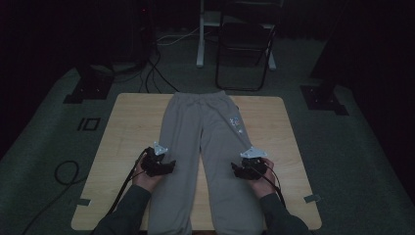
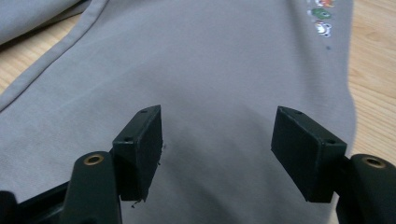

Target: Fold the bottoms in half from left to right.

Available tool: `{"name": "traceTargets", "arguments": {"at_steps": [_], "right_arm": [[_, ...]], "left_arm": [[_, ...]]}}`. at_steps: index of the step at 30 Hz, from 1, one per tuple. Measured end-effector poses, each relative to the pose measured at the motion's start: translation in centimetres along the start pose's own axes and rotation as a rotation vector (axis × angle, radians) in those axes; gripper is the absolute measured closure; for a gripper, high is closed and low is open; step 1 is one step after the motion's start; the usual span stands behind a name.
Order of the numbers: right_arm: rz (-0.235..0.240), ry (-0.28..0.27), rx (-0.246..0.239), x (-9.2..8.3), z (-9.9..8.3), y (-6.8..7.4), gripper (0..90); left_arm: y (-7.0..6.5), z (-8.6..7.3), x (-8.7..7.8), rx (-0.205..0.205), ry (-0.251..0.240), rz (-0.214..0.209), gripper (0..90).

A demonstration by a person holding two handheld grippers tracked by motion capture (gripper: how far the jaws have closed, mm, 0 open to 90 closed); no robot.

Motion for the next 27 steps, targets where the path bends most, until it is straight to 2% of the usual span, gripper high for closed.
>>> {"name": "traceTargets", "arguments": {"at_steps": [4,6,11,13,15,21,25,27], "right_arm": [[0.004,-0.003,-0.003,-0.1,0.1,0.4,33.3],[0.006,-0.003,0.003,-0.3,0.0,0.4,33.8],[0.002,-0.003,0.001,-0.6,-0.2,0.6,34.0],[-0.006,-0.004,0.001,-0.7,-0.2,0.5,34.0],[-0.015,-0.001,0.005,-0.8,-0.3,0.4,34.0],[-0.035,0.015,0.019,-1.6,-1.1,0.2,34.0],[0.000,0.015,0.000,-1.8,-1.5,1.6,33.8],[0.025,0.024,-0.037,-1.5,-1.6,2.9,33.0]], "left_arm": [[-0.1,-0.3,-0.9,0.002,0.001,0.036,35.3],[0.1,-0.7,-1.4,-0.005,0.003,0.053,38.5],[0.9,-2.0,-1.8,-0.065,0.029,0.097,43.9],[1.3,-2.3,-2.0,-0.108,0.028,0.085,45.4],[1.5,-2.6,-2.1,-0.134,0.028,0.082,46.1],[1.6,-3.4,-2.6,-0.178,0.028,0.072,44.7],[1.3,-3.9,-3.0,-0.180,0.027,0.071,44.4],[1.4,-3.9,-3.0,-0.183,0.021,0.073,46.4]]}}
Point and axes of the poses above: each handheld gripper's, and its own axes: x roughly forward along the jaws, z roughly out of its top, y roughly to its left, the point moved 5 cm from there along x, roughly forward along the jaws, and after that the axes turned 4 degrees about y, right-handed, at the moved point
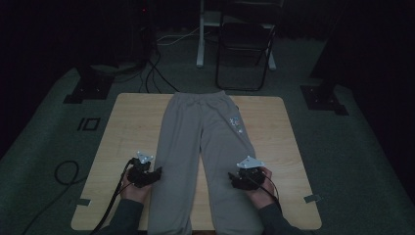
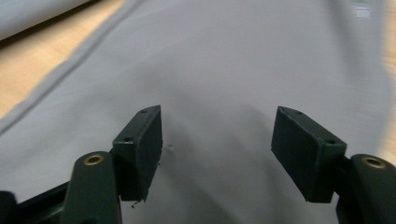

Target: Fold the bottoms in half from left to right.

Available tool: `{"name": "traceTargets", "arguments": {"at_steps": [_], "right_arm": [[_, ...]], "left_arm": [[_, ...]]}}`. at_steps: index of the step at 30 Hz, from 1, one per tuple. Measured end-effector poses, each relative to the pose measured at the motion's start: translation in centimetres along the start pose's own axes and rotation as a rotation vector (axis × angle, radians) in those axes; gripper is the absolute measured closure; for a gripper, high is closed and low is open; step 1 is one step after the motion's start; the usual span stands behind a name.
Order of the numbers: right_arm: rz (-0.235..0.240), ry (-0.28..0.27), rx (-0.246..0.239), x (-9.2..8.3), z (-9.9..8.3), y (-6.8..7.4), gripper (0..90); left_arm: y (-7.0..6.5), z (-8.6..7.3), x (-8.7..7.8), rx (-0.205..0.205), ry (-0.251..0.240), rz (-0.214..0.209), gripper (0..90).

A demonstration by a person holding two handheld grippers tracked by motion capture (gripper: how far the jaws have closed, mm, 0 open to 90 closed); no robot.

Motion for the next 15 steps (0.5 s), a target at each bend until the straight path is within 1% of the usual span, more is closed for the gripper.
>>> {"name": "traceTargets", "arguments": {"at_steps": [2,4,6,7,9,11,13,15], "right_arm": [[0.018,0.009,-0.037,0.3,0.0,1.2,33.0],[0.036,0.010,-0.061,0.5,0.1,2.3,33.0],[0.076,-0.004,-0.069,0.5,0.3,3.5,33.0],[0.094,-0.004,-0.080,0.5,0.4,4.1,33.0],[0.100,0.003,-0.123,0.8,0.5,5.3,33.6],[0.122,0.002,-0.124,1.0,0.7,6.0,34.0],[0.136,0.002,-0.117,1.1,0.9,6.4,34.4],[0.148,0.000,-0.122,1.2,1.0,6.9,34.5]], "left_arm": [[0.1,0.0,0.0,-0.006,-0.004,0.000,51.1],[0.3,0.0,0.0,-0.014,-0.005,0.000,54.3],[0.2,0.0,0.0,-0.015,-0.008,0.001,54.9],[0.2,0.0,0.0,-0.014,-0.010,0.002,55.0],[0.2,0.0,0.0,-0.017,-0.012,0.000,57.4],[0.2,0.1,0.0,-0.014,-0.015,-0.007,61.3],[0.1,0.1,0.0,-0.015,-0.018,-0.016,65.7],[0.2,0.1,0.0,-0.022,-0.021,-0.027,70.5]]}}
Point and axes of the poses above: each handheld gripper's, and its own axes: x roughly forward along the jaws, z roughly out of its top, y roughly to its left, the point moved 5 cm from there along x, roughly forward along the jaws, and after that the axes turned 4 degrees about y, right-handed, at the moved point
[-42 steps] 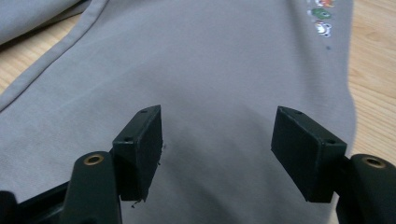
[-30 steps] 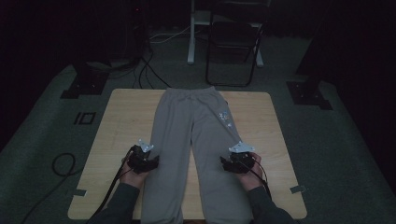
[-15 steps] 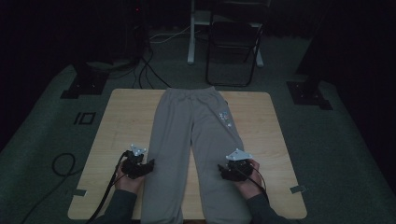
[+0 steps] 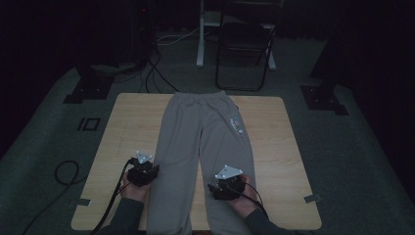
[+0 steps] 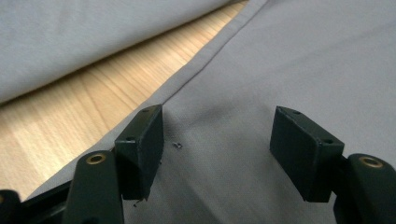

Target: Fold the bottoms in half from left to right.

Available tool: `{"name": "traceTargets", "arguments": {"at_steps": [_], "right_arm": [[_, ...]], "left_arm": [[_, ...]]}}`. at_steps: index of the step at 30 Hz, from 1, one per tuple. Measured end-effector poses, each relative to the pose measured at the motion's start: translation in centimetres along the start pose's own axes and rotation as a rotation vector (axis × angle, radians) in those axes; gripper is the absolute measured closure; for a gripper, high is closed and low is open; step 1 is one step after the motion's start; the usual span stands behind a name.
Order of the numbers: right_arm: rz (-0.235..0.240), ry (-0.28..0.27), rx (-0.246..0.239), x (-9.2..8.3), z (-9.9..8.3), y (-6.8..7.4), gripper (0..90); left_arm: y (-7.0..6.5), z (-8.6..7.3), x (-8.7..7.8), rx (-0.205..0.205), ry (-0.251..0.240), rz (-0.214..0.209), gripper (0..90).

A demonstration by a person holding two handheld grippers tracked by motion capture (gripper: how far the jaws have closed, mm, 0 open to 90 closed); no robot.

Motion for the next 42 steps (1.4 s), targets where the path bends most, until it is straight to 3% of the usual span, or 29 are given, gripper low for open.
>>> {"name": "traceTargets", "arguments": {"at_steps": [6,11,14,17,23,28,29,30,31,34,36,37,42], "right_arm": [[0.024,-0.007,-0.017,0.5,0.6,1.3,34.5],[0.048,-0.009,-0.014,1.0,1.2,2.4,34.5],[0.066,-0.009,-0.025,1.1,1.5,3.1,34.3],[0.022,-0.019,-0.057,0.7,1.5,2.9,34.3],[-0.038,-0.047,0.054,-1.0,1.1,-1.3,34.3],[-0.163,-0.034,0.112,-2.5,-0.2,-5.7,34.3],[-0.163,-0.034,0.112,-2.5,-0.2,-5.7,34.3],[-0.179,-0.032,0.126,-2.8,-0.4,-6.4,34.3],[-0.204,-0.027,0.172,-3.2,-1.2,-8.3,34.3],[-0.227,-0.016,0.243,-3.6,-2.5,-10.5,34.4],[-0.230,-0.016,0.267,-3.7,-2.8,-11.1,34.4],[-0.228,-0.018,0.306,-3.8,-3.2,-11.8,34.4],[-0.234,-0.008,0.306,-3.4,-3.3,-12.0,34.4]], "left_arm": [[0.5,0.2,0.1,-0.023,0.003,-0.027,86.5],[1.3,0.4,0.1,-0.048,0.003,-0.022,89.5],[1.4,0.9,-0.6,-0.075,-0.041,-0.072,89.8],[0.7,1.8,-1.4,-0.048,-0.086,-0.103,89.7],[-2.4,4.0,-1.9,0.046,-0.130,-0.164,89.8],[-5.3,6.0,-2.0,0.110,-0.153,-0.215,89.8],[-5.3,6.0,-2.0,0.110,-0.153,-0.215,89.8],[-6.5,6.7,-1.9,0.127,-0.163,-0.247,89.8],[-7.0,7.1,-1.8,0.136,-0.165,-0.262,89.8],[-8.7,8.3,-1.6,0.155,-0.177,-0.312,89.9],[-9.2,8.7,-1.4,0.161,-0.178,-0.325,89.9],[-10.2,9.6,-1.1,0.168,-0.187,-0.351,90.0],[-12.2,11.0,-0.6,0.171,-0.209,-0.398,90.0]]}}
Point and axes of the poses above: each handheld gripper's, and its own axes: x roughly forward along the jaws, z roughly out of its top, y roughly to its left, the point moved 5 cm from there along x, roughly forward along the jaws, and after that the axes turned 4 degrees about y, right-handed, at the moved point
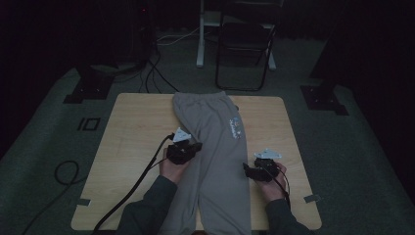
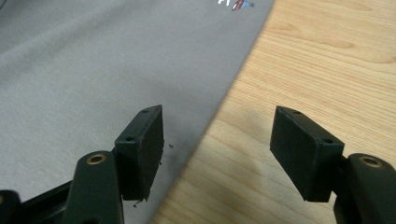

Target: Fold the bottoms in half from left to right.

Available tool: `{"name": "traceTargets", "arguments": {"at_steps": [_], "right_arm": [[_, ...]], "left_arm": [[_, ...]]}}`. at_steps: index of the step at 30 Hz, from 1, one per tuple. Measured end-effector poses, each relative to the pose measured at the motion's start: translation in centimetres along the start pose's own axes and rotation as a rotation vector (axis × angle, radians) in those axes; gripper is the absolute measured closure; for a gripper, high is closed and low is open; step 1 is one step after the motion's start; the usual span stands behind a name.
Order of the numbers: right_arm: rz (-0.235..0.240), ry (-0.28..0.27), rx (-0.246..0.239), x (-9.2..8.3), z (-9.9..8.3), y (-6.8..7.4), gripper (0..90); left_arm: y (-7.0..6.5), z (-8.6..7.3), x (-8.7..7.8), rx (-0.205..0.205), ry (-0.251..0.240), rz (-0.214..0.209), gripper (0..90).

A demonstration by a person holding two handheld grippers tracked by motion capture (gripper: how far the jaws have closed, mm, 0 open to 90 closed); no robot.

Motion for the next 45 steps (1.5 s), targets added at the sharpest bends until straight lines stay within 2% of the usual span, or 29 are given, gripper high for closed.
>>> {"name": "traceTargets", "arguments": {"at_steps": [6,9,13,14,15,18,21,23,24,25,28,31,32,33,34,36,37,38,40,41,42,45], "right_arm": [[-0.009,0.014,-0.024,0.5,0.0,0.5,34.4],[-0.013,0.013,-0.030,0.7,0.0,0.5,34.4],[-0.011,0.012,-0.027,0.7,0.1,0.4,34.6],[-0.009,0.010,-0.023,0.6,0.1,0.5,34.7],[-0.006,0.003,-0.023,0.5,0.2,0.6,34.8],[0.007,-0.019,-0.030,0.1,0.6,1.1,35.7],[0.044,-0.044,-0.040,0.0,1.4,1.9,37.8],[0.056,-0.042,-0.055,0.0,1.9,2.7,38.8],[0.062,-0.042,-0.068,0.1,2.2,3.1,40.3],[0.071,-0.044,-0.078,0.1,2.6,3.6,41.7],[0.122,-0.067,-0.091,0.5,4.3,5.2,46.5],[0.165,-0.088,-0.110,1.3,6.3,7.2,48.9],[0.178,-0.090,-0.118,1.6,6.9,7.8,49.0],[0.191,-0.090,-0.123,2.1,7.5,8.5,49.2],[0.200,-0.082,-0.128,2.7,8.0,9.1,49.3],[0.199,-0.058,-0.151,4.1,8.6,10.1,49.5],[0.196,-0.026,-0.155,4.8,8.7,10.4,50.0],[0.193,0.002,-0.162,5.5,8.7,10.6,54.9],[0.186,0.023,-0.169,6.2,8.7,10.7,78.1],[0.192,0.029,-0.155,6.2,8.7,10.5,87.3],[0.197,0.023,-0.136,5.8,8.7,10.1,88.6],[0.197,-0.050,-0.112,3.5,9.2,8.7,89.0]], "left_arm": [[-1.7,0.6,2.1,0.047,0.008,-0.007,90.0],[-2.5,0.7,3.3,0.064,0.004,-0.028,90.0],[-2.2,0.1,4.7,0.068,0.029,-0.035,88.7],[-2.0,0.0,4.8,0.064,0.035,-0.045,82.9],[-1.8,-0.1,4.7,0.059,0.040,-0.057,72.9],[-1.3,0.0,3.3,0.098,0.034,-0.056,59.1],[-0.8,0.2,1.6,0.125,0.018,-0.026,50.8],[-0.1,0.0,0.3,0.132,-0.015,0.003,51.7],[-0.1,0.0,0.3,0.132,-0.015,0.003,51.7],[1.2,-0.7,-0.8,0.126,-0.015,0.072,51.7],[3.9,-2.4,-1.9,0.093,-0.002,0.162,51.6],[6.6,-4.6,-2.3,0.056,0.027,0.254,51.1],[6.6,-4.6,-2.3,0.056,0.027,0.254,50.4],[8.2,-6.2,-2.2,0.036,0.052,0.321,50.1],[8.9,-6.9,-2.1,0.022,0.058,0.342,49.9],[9.9,-8.0,-2.0,-0.007,0.060,0.374,49.9],[10.1,-8.3,-1.9,-0.008,0.057,0.388,49.8],[10.4,-8.4,-2.0,-0.014,0.059,0.391,49.9],[10.6,-8.2,-2.1,-0.022,0.038,0.393,49.5],[10.7,-8.2,-2.1,-0.023,0.037,0.397,49.5],[10.9,-8.3,-2.0,-0.030,0.042,0.396,49.5],[10.9,-8.3,-2.0,-0.039,0.041,0.391,49.5]]}}
Point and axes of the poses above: each handheld gripper's, and its own axes: x roughly forward along the jaws, z roughly out of its top, y roughly to its left, the point moved 5 cm from there along x, roughly forward along the jaws, and after that the axes turned 4 degrees about y, right-handed, at the moved point
